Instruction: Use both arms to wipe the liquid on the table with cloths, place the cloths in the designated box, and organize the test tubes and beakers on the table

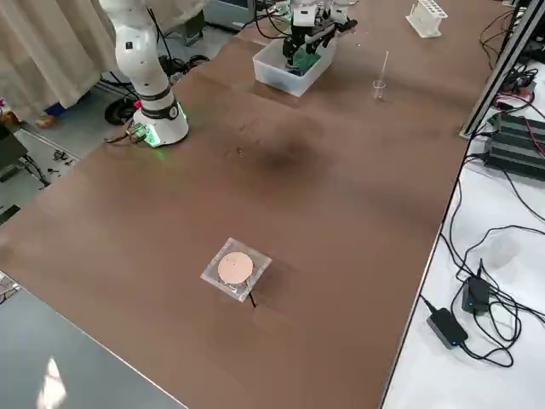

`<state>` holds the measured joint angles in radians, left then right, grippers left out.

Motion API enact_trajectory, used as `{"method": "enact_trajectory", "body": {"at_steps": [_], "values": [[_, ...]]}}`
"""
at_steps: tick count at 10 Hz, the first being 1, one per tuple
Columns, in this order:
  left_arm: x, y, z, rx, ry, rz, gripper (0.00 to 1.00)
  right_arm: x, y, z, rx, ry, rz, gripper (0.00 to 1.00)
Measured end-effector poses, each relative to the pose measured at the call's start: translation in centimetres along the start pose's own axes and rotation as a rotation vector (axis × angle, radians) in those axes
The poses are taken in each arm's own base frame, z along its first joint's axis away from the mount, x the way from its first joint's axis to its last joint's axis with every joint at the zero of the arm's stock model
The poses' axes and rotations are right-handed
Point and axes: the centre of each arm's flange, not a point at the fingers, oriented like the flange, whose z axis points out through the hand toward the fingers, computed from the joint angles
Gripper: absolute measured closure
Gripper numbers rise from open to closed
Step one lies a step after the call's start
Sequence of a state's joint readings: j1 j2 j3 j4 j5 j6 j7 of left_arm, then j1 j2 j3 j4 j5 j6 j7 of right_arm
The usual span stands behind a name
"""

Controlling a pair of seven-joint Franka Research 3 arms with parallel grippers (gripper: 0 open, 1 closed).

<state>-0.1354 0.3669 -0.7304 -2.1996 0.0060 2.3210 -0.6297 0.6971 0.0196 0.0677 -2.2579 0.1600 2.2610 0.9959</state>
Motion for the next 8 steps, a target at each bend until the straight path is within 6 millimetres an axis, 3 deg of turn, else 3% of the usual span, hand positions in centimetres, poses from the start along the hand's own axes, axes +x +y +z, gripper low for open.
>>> {"method": "enact_trajectory", "body": {"at_steps": [6,8], "values": [[-0.4,0.5,0.2,0.004,-0.005,0.012,0.06,-0.5,0.0,-0.1,-0.005,-0.003,-0.009,0.00],[-1.2,1.3,1.7,0.010,-0.035,0.029,0.09,-0.7,-0.1,-0.1,-0.006,-0.004,-0.013,0.00]]}}
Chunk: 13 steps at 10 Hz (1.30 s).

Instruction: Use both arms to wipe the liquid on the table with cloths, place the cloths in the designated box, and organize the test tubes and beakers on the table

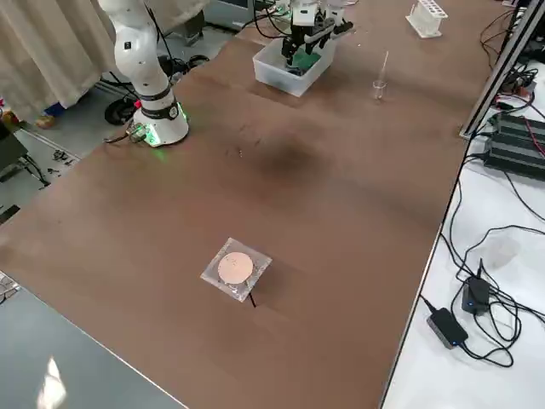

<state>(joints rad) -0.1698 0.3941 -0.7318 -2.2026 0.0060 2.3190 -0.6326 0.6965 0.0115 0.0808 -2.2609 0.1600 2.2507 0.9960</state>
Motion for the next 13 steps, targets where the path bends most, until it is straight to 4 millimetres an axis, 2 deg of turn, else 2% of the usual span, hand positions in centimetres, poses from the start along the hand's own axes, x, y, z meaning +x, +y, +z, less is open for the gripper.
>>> {"method": "enact_trajectory", "body": {"at_steps": [1,2,3,7,8,10,12,13], "values": [[-0.1,0.2,0.9,0.000,-0.020,-0.001,0.18,-0.1,0.0,0.0,0.000,0.000,-0.001,0.00],[-0.2,0.1,1.7,-0.001,-0.039,-0.015,0.21,-0.1,0.0,0.0,0.000,0.000,-0.002,0.00],[-0.2,0.1,2.2,-0.001,-0.052,-0.030,0.30,-0.1,-0.1,0.0,0.000,0.000,-0.002,0.00],[-0.8,0.8,2.6,0.012,-0.064,-0.058,0.92,-0.2,-0.1,0.0,-0.001,0.000,-0.002,0.00],[-0.7,0.7,1.8,0.026,-0.071,-0.061,0.99,-0.1,-0.1,0.0,0.000,0.000,-0.002,0.00],[-0.6,0.8,-2.7,0.080,-0.062,-0.067,0.99,-0.1,-0.6,-0.8,0.019,0.010,-0.005,0.00],[-1.1,0.7,-8.9,0.099,-0.070,-0.110,0.99,-0.7,-1.9,-2.1,0.048,0.023,-0.015,0.00],[-1.3,-0.2,-12.1,0.101,-0.084,-0.120,0.99,-1.3,-2.5,-2.4,0.061,0.028,-0.013,0.00]]}}
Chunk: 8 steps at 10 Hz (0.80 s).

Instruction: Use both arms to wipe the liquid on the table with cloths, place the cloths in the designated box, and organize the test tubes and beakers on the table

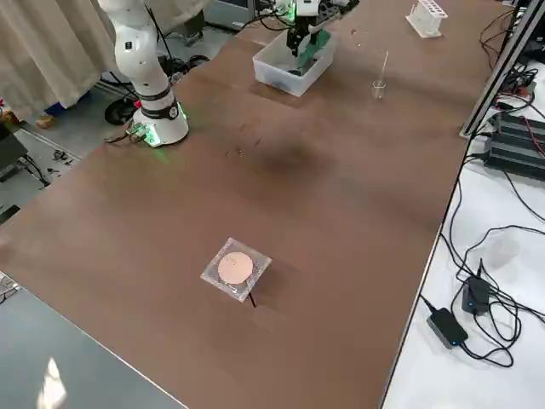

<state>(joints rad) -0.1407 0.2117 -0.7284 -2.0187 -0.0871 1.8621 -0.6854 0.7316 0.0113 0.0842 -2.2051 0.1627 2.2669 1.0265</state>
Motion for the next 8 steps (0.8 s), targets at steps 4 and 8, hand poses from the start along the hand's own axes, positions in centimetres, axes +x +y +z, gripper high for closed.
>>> {"method": "enact_trajectory", "body": {"at_steps": [4,8], "values": [[2.8,-13.7,-7.4,-0.014,-0.020,-0.015,0.99,-4.3,-3.0,1.5,0.062,0.021,0.091,0.00],[3.7,-27.8,-4.0,-0.059,-0.158,-0.064,0.99,-13.0,-5.7,9.6,0.006,-0.012,0.210,0.00]]}}
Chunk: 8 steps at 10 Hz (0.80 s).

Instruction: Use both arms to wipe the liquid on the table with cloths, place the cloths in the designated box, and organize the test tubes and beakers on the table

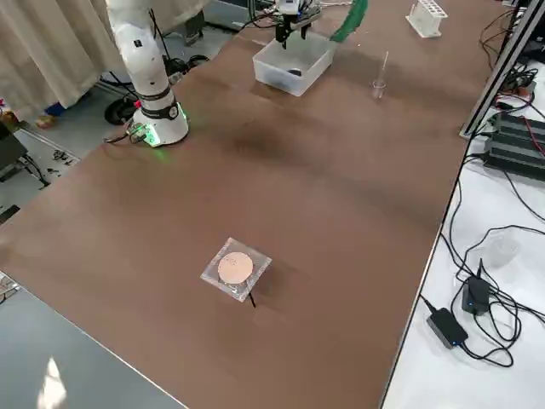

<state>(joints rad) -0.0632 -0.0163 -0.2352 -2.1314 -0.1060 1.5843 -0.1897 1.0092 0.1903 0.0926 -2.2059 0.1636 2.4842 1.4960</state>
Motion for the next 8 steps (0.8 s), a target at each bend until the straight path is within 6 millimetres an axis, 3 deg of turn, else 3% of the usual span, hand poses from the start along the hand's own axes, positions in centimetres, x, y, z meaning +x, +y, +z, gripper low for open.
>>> {"method": "enact_trajectory", "body": {"at_steps": [3,5,7,8], "values": [[2.4,-5.1,8.8,0.021,-0.027,-0.077,0.99,0.4,1.0,5.8,-0.097,0.007,0.155,0.00],[4.7,-9.0,14.7,0.029,-0.065,-0.127,0.99,2.3,0.5,7.4,-0.110,0.021,0.248,0.00],[7.8,-10.3,20.6,0.009,-0.087,-0.144,0.99,3.1,0.2,8.9,-0.117,0.027,0.273,0.01],[9.3,-9.9,22.0,0.007,-0.076,-0.137,0.99,3.2,0.2,9.5,-0.118,0.028,0.280,0.03]]}}
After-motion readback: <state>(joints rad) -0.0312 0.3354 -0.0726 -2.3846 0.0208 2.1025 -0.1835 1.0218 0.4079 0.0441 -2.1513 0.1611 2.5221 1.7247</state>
